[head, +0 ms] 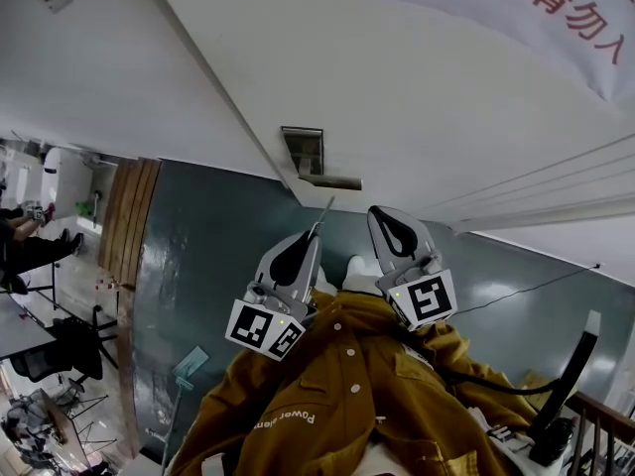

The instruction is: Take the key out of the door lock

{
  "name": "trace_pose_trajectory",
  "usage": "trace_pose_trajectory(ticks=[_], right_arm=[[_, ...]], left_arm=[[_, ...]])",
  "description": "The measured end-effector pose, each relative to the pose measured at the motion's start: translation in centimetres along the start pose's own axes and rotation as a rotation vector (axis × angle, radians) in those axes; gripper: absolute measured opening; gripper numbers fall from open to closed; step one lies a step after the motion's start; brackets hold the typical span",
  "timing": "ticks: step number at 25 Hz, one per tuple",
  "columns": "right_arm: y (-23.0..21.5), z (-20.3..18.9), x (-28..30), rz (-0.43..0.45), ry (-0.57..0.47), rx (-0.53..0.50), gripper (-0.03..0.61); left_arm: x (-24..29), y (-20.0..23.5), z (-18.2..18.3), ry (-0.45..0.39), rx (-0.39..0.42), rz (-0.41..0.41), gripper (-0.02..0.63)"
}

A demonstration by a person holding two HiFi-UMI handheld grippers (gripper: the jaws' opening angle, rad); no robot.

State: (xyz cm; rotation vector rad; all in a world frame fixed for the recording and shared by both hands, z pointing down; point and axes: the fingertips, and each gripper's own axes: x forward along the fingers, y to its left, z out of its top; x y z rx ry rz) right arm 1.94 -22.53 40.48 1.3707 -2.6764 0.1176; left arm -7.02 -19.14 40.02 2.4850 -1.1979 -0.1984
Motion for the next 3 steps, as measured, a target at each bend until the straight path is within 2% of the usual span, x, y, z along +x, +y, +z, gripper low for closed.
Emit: trace_pose_trajectory(ticks=[3], right_arm=[[-0.12, 0.21, 0.11, -0.005, 0.01, -0.002, 0.005]], left_arm=[[0.1, -0.02, 0.07, 0.0, 0.005, 0.0, 0.026]])
